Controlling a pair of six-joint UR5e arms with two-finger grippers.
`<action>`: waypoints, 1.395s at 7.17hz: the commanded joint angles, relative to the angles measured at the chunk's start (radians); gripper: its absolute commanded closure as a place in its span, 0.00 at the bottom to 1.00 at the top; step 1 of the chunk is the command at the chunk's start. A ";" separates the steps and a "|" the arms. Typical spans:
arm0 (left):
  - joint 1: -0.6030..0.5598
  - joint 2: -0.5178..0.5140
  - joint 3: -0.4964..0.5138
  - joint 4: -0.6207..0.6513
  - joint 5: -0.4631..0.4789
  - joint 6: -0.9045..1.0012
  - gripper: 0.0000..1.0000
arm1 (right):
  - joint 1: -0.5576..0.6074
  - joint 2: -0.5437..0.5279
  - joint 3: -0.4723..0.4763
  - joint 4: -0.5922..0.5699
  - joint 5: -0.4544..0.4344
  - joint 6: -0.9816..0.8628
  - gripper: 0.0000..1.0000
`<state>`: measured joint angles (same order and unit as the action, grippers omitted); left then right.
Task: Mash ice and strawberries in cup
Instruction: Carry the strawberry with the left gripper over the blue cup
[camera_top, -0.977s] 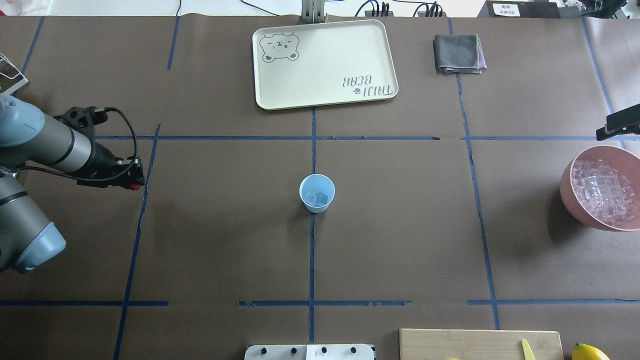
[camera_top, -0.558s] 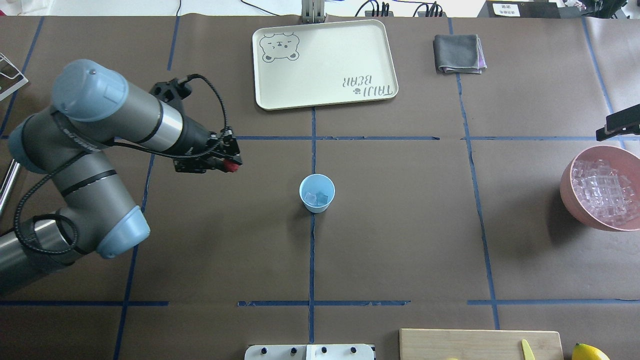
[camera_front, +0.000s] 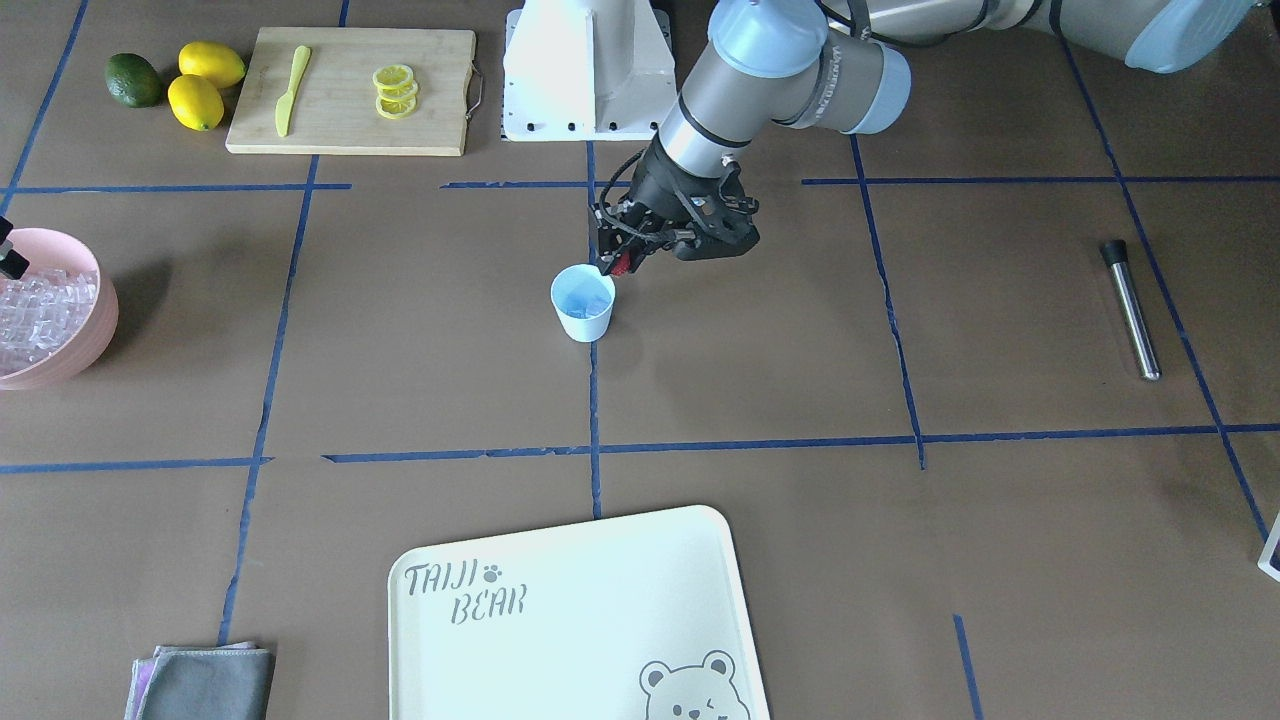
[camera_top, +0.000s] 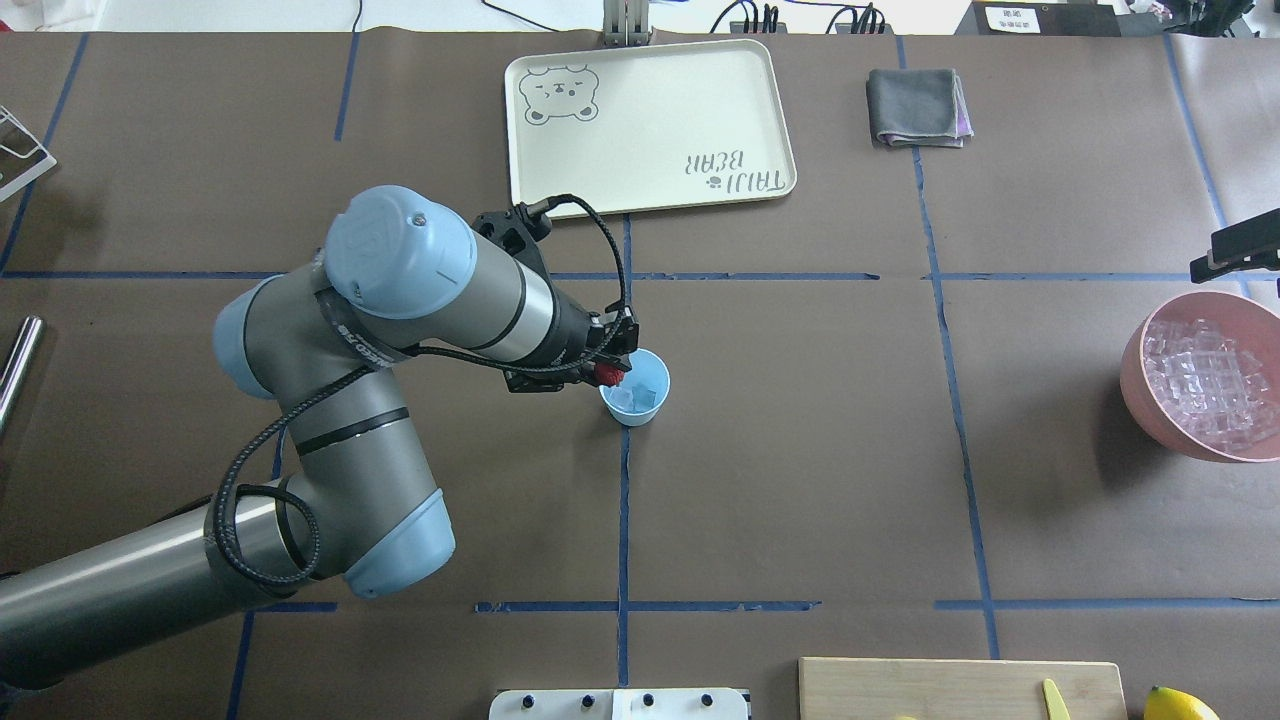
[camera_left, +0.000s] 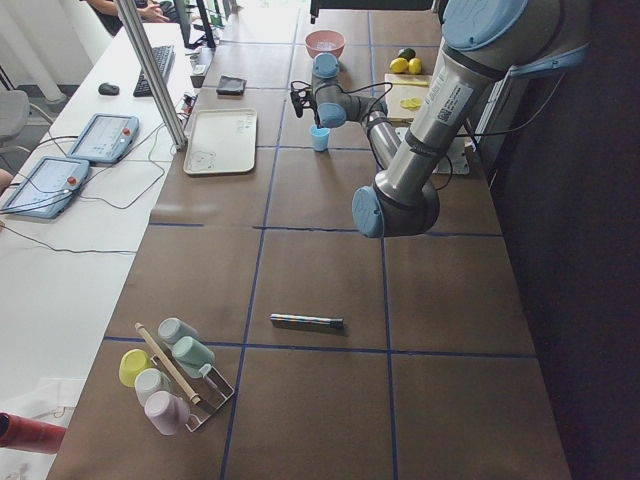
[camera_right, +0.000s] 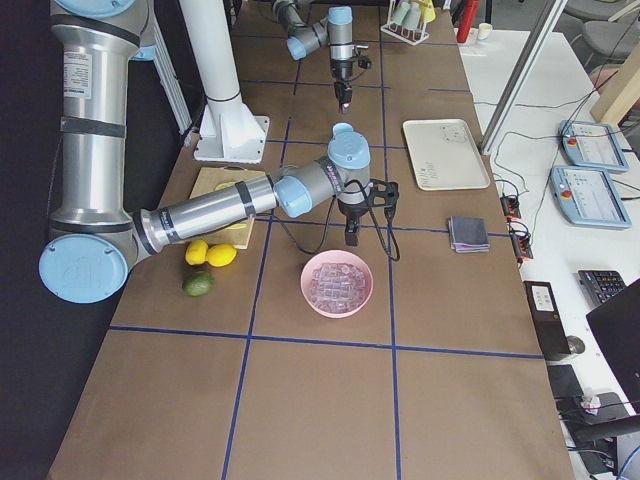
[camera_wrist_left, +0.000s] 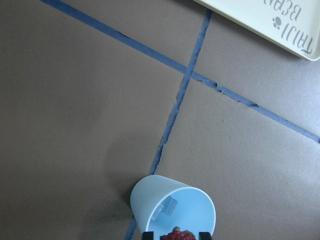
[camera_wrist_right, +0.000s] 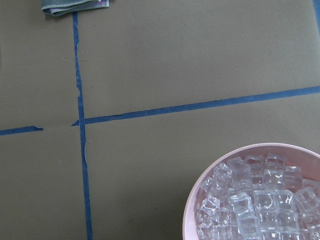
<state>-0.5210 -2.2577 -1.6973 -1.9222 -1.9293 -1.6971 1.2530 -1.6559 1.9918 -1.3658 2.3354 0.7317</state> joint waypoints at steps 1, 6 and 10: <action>0.018 -0.014 0.021 0.005 0.046 0.008 0.97 | 0.002 -0.002 0.002 0.001 0.001 0.001 0.00; 0.018 -0.011 0.021 0.005 0.049 0.027 0.18 | 0.000 0.002 -0.005 -0.006 0.001 0.003 0.00; -0.150 0.198 -0.239 0.061 -0.133 0.136 0.14 | 0.000 0.002 -0.015 -0.006 -0.001 0.003 0.00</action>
<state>-0.5877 -2.1535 -1.8297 -1.8903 -1.9578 -1.6371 1.2527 -1.6537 1.9804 -1.3708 2.3348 0.7348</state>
